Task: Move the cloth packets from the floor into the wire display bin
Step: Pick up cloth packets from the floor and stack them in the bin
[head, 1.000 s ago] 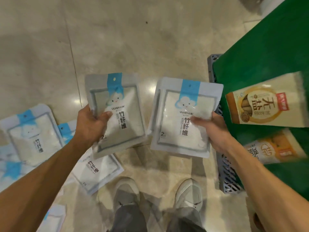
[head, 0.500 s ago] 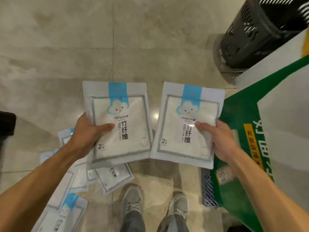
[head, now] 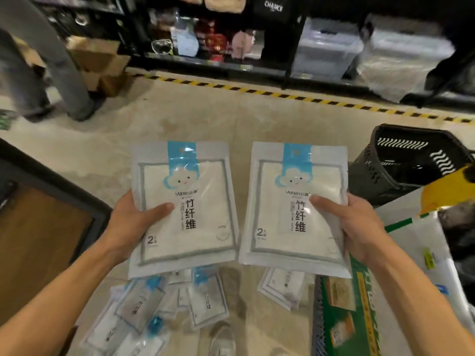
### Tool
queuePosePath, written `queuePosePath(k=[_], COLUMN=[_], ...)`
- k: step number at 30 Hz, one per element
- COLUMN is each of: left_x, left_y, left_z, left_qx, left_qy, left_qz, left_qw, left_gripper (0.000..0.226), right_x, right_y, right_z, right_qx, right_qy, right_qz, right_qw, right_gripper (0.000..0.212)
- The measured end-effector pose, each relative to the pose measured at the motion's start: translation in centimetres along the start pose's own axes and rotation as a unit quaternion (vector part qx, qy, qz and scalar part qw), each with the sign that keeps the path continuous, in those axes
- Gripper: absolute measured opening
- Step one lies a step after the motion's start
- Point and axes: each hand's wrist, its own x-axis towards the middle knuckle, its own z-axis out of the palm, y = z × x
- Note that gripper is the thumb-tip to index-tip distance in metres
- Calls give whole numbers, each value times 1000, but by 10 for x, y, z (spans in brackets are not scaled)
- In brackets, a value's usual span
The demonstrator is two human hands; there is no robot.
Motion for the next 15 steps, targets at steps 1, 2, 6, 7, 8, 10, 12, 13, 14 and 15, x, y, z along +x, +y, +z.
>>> queuePosePath(k=[1, 2, 6, 7, 8, 10, 12, 13, 14, 15], left_x=[-14, -29, -93, -108, -127, -160, -197, -214, -232, -247], left_y=[21, 42, 116, 130, 147, 174, 193, 201, 209, 216], left_z=[-14, -28, -86, -98, -113, -140, -169, -181, -189, -197], left_qx=[-9, -16, -36, -39, -42, -39, -33, -31, -29, -28], left_qy=[10, 22, 52, 57, 66, 80, 107, 125, 151, 170], left_qz=[6, 13, 38, 46, 55, 75, 92, 98, 103, 110], left_qw=[1000, 1000, 997, 997, 995, 993, 989, 987, 983, 979], left_gripper=[48, 46, 57, 53, 47, 47, 69, 86, 98, 103], right_x=[-13, -25, -89, -104, -120, -148, -173, -184, -194, -203], right_y=[-21, -43, -125, -140, -156, -181, -201, -208, -215, -220], right_z=[11, 24, 79, 92, 106, 129, 152, 161, 170, 179], right_qx=[-8, -18, -64, -68, -69, -63, -64, -66, -68, -70], right_qy=[-11, -21, -71, -87, -104, -128, -148, -161, -176, -194], right_qz=[-5, -14, -57, -64, -71, -83, -103, -111, -120, -127], right_qw=[1000, 1000, 994, 992, 990, 986, 982, 979, 975, 970], right_gripper=[22, 20, 14, 12, 9, 12, 19, 22, 23, 23])
